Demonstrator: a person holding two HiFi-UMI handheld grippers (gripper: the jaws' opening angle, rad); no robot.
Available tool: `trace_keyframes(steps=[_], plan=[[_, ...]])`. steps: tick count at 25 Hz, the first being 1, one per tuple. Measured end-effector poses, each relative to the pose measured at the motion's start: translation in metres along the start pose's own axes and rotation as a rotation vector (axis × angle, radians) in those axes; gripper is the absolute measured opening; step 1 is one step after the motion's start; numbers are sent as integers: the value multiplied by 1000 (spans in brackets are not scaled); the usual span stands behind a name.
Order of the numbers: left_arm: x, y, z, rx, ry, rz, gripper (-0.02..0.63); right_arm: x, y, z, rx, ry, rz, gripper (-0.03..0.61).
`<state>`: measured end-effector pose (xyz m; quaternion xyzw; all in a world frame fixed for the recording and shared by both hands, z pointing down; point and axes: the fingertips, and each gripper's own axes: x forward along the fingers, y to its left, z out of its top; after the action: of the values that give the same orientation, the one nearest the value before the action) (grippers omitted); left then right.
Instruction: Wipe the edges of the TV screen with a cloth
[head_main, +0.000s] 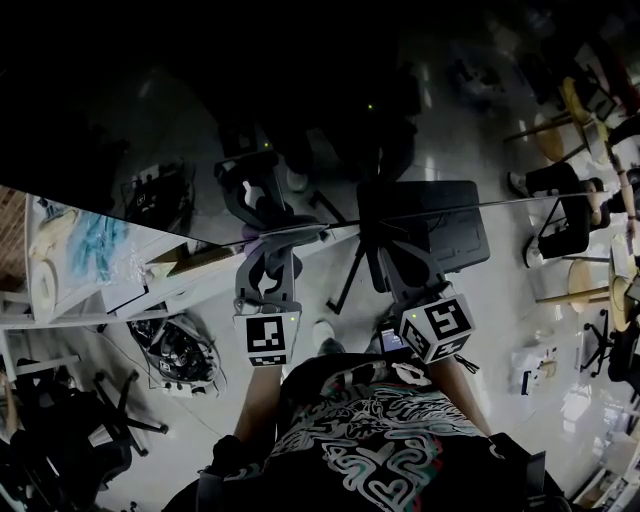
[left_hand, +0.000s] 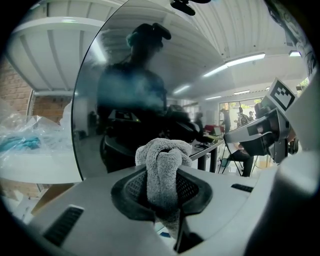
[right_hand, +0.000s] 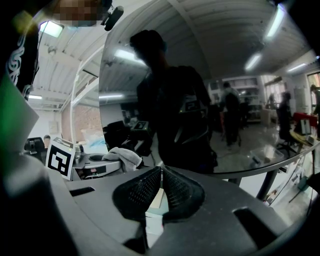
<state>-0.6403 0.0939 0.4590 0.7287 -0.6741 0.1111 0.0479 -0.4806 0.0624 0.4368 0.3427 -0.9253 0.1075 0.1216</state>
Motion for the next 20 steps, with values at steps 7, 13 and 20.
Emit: trace_keyframes(steps=[7,13,20], plan=[[1,-10,1,3,7,12,75,-10,-10,1,4,-10,8,35],[9,-29,7,13,25,33,75,-24,-36,1,22,-13,15,35],[17,-44,12,8,41,44,75,-35,-55,-1,35,-14,23,35]])
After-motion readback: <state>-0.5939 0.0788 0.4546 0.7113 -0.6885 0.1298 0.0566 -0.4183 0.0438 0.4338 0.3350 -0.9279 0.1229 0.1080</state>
